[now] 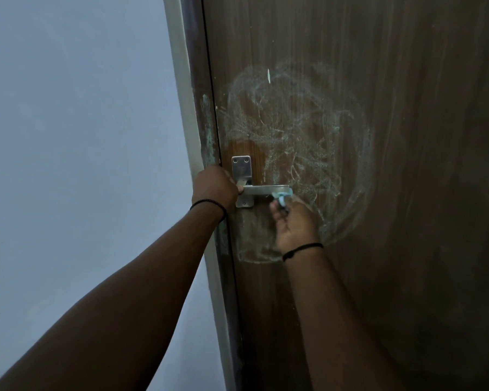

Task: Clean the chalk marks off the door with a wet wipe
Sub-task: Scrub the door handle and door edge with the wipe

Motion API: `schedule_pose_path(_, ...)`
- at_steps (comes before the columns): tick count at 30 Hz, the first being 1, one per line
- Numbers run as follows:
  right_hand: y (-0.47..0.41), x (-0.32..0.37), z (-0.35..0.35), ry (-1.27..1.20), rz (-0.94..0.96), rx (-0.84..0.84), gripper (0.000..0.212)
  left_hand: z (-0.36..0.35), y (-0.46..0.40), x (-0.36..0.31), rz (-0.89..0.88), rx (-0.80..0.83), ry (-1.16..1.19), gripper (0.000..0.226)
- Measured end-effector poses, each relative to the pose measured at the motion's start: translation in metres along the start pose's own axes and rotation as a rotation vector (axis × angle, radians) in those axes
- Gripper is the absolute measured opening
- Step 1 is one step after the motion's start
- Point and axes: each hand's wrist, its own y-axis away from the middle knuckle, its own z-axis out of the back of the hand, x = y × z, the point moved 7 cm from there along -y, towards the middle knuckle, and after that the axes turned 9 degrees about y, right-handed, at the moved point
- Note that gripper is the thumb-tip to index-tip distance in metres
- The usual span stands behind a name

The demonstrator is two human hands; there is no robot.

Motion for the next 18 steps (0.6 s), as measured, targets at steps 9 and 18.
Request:
schedule_pose_path(9, -0.022, 0.054, 0.0, 0.737, 0.041, 0.207, 0.029, -0.002, 0.002, 0.001, -0.005, 0.002, 0.037, 0.021)
schedule_pose_path(18, -0.006, 0.065, -0.079, 1.505, 0.483, 0.438, 0.022, -0.002, -0.001, 0.001, -0.006, 0.007, 0.002, 0.022)
